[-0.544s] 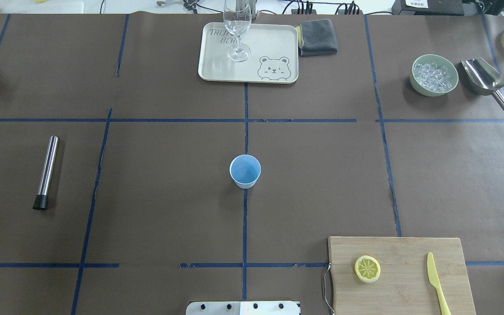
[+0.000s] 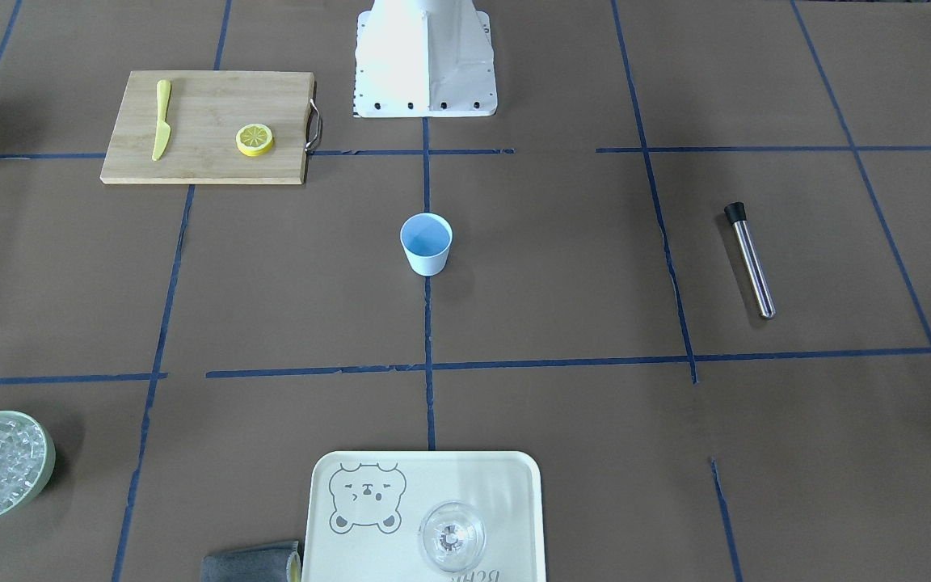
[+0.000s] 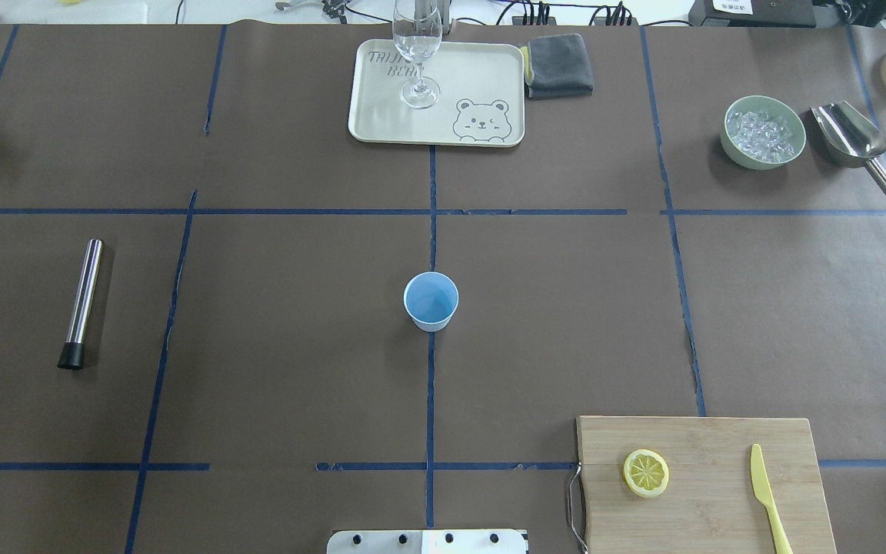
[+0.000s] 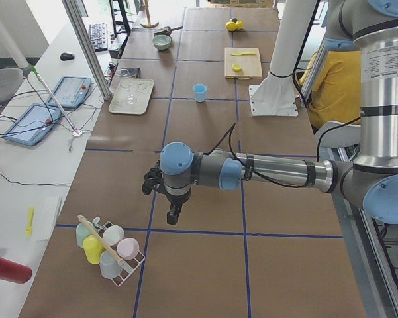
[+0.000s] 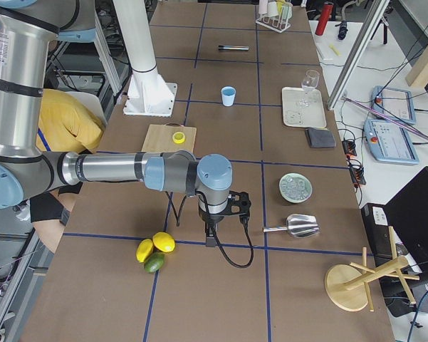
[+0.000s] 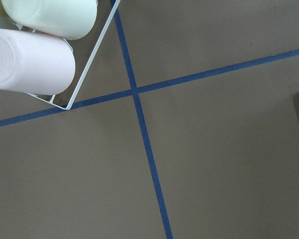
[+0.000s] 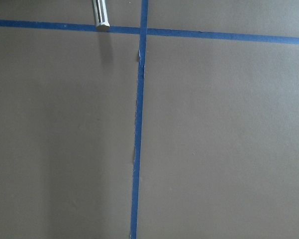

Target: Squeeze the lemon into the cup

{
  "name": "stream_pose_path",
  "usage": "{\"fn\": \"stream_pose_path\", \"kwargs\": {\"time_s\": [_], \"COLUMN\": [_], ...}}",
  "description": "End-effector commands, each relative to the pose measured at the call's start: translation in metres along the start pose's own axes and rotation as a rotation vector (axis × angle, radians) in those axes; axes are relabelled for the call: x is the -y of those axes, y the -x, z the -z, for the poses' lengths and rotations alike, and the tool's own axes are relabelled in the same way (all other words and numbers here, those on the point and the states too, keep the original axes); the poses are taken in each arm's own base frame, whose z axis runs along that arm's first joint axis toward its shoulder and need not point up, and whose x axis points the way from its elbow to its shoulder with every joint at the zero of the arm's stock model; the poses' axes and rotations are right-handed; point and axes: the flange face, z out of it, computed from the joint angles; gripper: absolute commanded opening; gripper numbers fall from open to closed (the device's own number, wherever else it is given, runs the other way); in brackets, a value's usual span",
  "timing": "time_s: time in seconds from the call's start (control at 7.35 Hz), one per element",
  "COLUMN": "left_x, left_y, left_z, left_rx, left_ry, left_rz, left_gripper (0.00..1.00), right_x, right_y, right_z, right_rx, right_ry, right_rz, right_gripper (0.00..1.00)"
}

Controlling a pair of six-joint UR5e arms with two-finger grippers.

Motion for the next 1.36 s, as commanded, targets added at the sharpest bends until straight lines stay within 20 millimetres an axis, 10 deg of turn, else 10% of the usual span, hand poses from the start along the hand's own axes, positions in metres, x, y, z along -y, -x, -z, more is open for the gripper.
{"fn": "stream_pose_path", "kwargs": {"time_s": [0.0,0.54,1.22], "left_x": [0.000,0.005,0.021], "left_y": [0.000,-0.012,-0.021], "left_z": [0.000,0.012,0.023], "left_rx": [0.000,0.003,0.012], "left_ry": [0.000,-0.032,-0.082], "left_rz": [0.001,-0.038,-0.082], "left_gripper": [1.00,1.00,1.00], "right_x": [0.002,0.033,0.057], "right_y": [0.004,0.049,0.139], "right_z": [0.004,0.042,0.004], "right_rx": [-0.001,0.027,0.120], "right_ry": [-0.010,-0.154,-0.196], "right_rz": [0.008,0.152,0.229], "right_gripper": [1.00,1.00,1.00]}}
